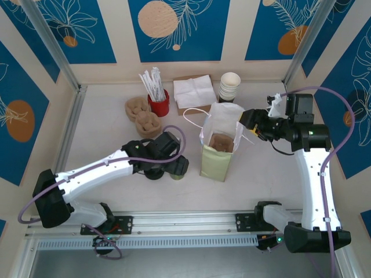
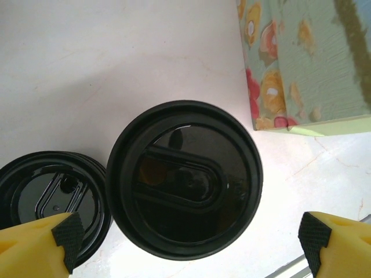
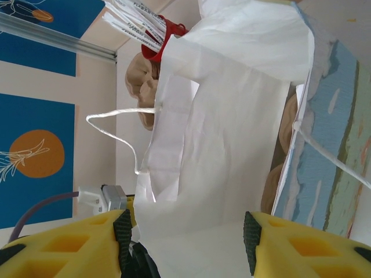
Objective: Pack the takeout coffee
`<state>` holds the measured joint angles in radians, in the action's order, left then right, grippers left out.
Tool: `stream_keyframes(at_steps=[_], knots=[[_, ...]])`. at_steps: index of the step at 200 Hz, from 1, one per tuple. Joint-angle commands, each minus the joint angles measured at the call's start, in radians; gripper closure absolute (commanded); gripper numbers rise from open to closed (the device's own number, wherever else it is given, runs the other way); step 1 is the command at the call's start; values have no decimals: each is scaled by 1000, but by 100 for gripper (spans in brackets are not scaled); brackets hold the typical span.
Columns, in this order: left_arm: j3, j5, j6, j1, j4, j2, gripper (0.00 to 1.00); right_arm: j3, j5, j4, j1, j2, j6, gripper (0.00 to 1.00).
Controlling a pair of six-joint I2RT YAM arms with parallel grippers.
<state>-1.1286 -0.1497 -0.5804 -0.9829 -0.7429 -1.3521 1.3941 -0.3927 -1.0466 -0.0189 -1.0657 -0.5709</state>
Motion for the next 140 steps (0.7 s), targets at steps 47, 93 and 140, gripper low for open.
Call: stream_keyframes(at_steps=[47, 93, 140], knots=[[-86, -82, -67, -33, -88, -66, 9, 4, -12, -1, 10, -9, 13, 43], [-119, -94, -108, -59, -119, -133, 9, 19, -16, 1, 13, -43, 29, 44], [-135, -130, -118, -71, -139, -148, 10, 8, -28, 24, 12, -42, 22, 44]])
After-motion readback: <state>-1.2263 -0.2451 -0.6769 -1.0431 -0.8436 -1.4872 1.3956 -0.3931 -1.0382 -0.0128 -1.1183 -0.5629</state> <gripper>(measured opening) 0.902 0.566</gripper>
